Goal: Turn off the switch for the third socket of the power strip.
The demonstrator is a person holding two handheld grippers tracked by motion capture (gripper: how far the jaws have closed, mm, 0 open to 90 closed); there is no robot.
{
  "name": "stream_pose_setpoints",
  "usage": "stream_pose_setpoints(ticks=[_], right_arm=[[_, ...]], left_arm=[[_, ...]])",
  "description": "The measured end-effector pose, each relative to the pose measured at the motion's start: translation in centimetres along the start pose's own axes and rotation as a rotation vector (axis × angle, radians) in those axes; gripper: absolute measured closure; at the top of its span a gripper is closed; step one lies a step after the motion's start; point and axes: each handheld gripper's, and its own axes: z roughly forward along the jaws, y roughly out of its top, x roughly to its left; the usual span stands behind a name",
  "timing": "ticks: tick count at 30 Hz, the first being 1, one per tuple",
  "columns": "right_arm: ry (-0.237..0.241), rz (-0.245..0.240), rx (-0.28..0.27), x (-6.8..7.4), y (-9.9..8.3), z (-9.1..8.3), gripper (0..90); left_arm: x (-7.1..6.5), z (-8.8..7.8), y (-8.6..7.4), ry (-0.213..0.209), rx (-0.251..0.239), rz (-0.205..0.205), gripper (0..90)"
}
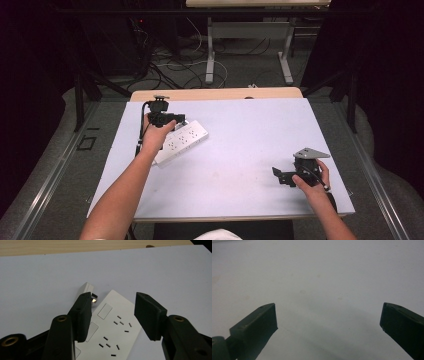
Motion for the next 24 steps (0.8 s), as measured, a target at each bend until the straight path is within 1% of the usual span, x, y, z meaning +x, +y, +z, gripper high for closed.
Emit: stream_pose_setpoints(ticks=[1,3,5,6,7,8,9,10,13,14,15,16,17,18,20,23,24], right_arm=[[0.001,0.0,0.0,0.0,0.0,0.0,0.6],[0.0,0.001,0.001,0.0,0.0,0.0,0.6],[0.002,-0.003,0.004,0.0,0.0,0.0,0.6],[0.002,-0.005,0.002,0.0,0.0,0.0,0.6],[0.002,-0.005,0.0,0.0,0.0,0.1,0.6],[0.002,-0.004,0.0,0.0,0.0,0.1,0.6],[0.002,-0.004,0.0,0.0,0.0,0.1,0.6],[0.006,-0.003,-0.001,0.0,0.0,0.1,0.6],[0.006,-0.003,0.001,0.0,0.0,0.1,0.6],[0.006,-0.003,0.001,0.0,0.0,0.1,0.6],[0.006,-0.002,0.003,0.0,0.0,0.1,0.6],[0.006,-0.002,0.003,0.0,0.0,0.1,0.6],[0.008,0.0,0.004,0.0,0.0,0.1,0.6],[0.008,0.0,0.004,0.0,0.0,0.1,0.6],[0.012,-0.001,0.003,0.0,0.0,0.1,0.6],[0.012,0.0,0.005,0.0,0.0,0.1,0.6],[0.012,0.0,0.005,0.0,0.0,0.1,0.6]], left_arm=[[0.0,0.1,0.0,0.0,0.004,-0.006,49.5],[0.1,0.4,0.0,0.006,0.011,-0.002,51.6],[0.1,0.7,0.0,0.013,0.008,-0.005,53.4],[0.2,0.9,0.0,0.014,0.014,-0.018,54.5],[0.2,0.9,0.0,0.014,0.014,-0.018,55.4],[0.3,1.0,0.0,0.012,0.025,-0.017,56.3],[0.3,1.2,-0.1,0.011,0.016,-0.022,56.3],[0.3,1.2,-0.1,0.015,0.026,-0.024,58.0],[0.4,1.7,-0.1,0.02,0.028,-0.034,60.5],[0.4,1.7,-0.1,0.02,0.028,-0.034,61.4],[0.4,1.8,-0.1,0.015,0.038,-0.031,62.5],[0.4,1.9,-0.1,0.015,0.035,-0.034,62.5],[0.4,2.1,-0.1,0.018,0.034,-0.039,64.9],[0.5,2.1,-0.1,0.014,0.042,-0.039,64.9],[0.5,2.4,-0.2,0.017,0.036,-0.045,67.1],[0.4,2.8,-0.2,0.014,0.049,-0.043,68.8],[0.4,3.0,-0.3,0.021,0.047,-0.043,68.8]])
